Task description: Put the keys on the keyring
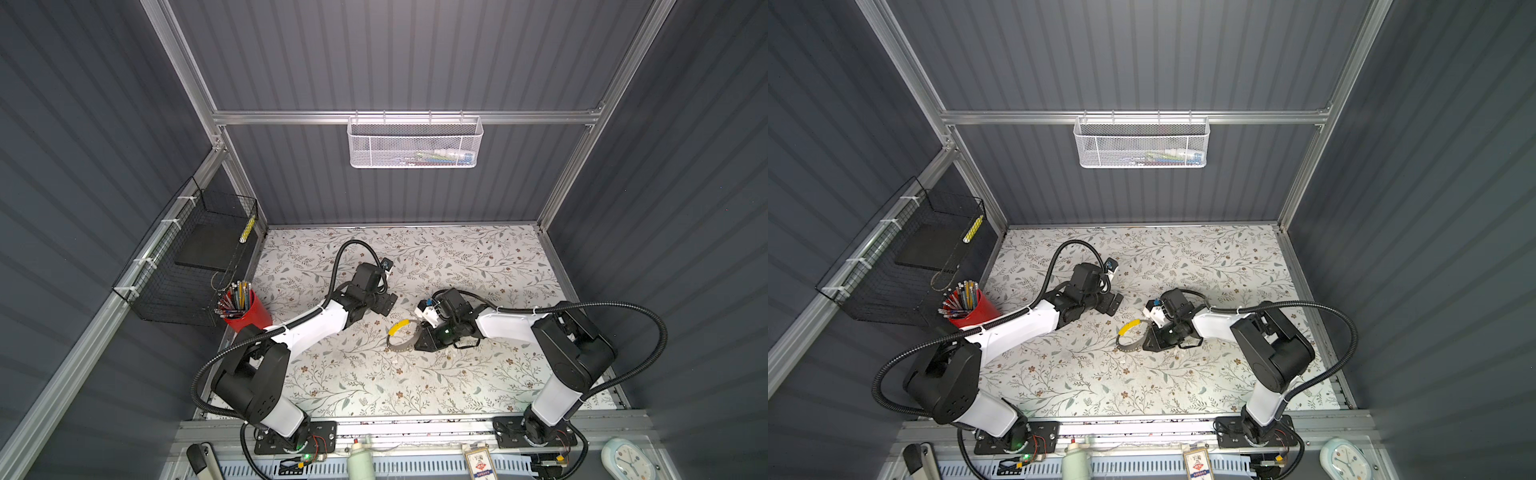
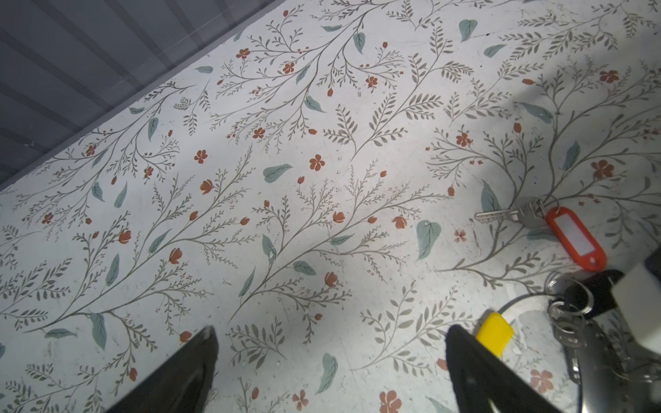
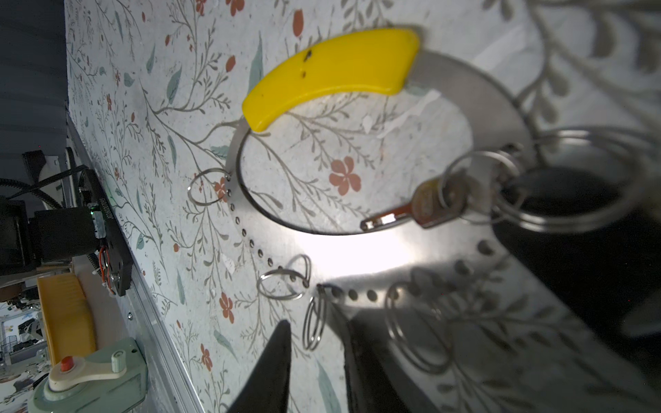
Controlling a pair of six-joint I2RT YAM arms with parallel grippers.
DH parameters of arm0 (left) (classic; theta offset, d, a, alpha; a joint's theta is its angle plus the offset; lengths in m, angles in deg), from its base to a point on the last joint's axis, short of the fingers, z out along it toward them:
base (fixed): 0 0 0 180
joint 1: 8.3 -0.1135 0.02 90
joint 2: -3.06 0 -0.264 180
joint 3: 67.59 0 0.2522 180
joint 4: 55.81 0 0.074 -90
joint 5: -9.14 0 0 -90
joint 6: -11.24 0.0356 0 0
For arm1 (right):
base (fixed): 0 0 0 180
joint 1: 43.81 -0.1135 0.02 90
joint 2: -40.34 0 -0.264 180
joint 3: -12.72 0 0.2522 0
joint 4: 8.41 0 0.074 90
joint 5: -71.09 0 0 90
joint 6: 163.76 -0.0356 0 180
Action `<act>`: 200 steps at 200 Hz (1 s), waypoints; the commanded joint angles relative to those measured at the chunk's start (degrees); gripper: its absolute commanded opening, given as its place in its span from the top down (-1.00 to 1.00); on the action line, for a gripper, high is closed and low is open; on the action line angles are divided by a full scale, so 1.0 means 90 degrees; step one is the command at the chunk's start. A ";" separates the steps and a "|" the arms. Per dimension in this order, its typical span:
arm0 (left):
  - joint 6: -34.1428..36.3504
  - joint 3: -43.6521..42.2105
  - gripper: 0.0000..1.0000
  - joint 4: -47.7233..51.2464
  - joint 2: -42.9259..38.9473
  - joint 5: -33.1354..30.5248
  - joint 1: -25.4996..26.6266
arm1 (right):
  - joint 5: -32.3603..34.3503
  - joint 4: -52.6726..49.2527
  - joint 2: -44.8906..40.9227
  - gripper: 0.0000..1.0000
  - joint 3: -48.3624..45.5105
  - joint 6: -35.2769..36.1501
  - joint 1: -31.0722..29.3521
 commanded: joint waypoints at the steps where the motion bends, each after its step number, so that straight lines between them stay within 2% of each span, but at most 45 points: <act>1: 0.0101 0.0187 -0.99 0.0131 0.0024 0.0112 -0.0046 | -0.0133 -0.0148 0.0142 0.49 0.0117 0.0025 -0.0034; 77: -0.0046 0.0124 -0.99 0.0160 -0.0123 0.0086 -0.0041 | 0.0077 -0.0499 -0.0059 0.86 0.0385 0.0364 -0.0030; 126: -0.0001 -0.0114 -0.99 -0.0159 -0.0410 0.0422 -0.0037 | 0.0364 -0.1907 -0.0387 0.93 0.1301 0.1328 -0.0013; 146: 0.0322 -0.0225 -0.99 -0.0309 -0.0547 0.0732 -0.0029 | 0.0563 -0.2537 -0.0538 0.93 0.1792 0.1901 0.0069; 186: 0.1180 -0.0434 -0.86 -0.0773 -0.1043 0.1505 -0.0031 | 0.0954 -0.3807 -0.0501 0.97 0.2923 0.3126 0.0394; 200: 0.1702 -0.0456 -0.67 -0.0785 -0.1157 0.2060 -0.0027 | 0.1218 -0.4067 -0.0473 0.98 0.3232 0.3446 0.0494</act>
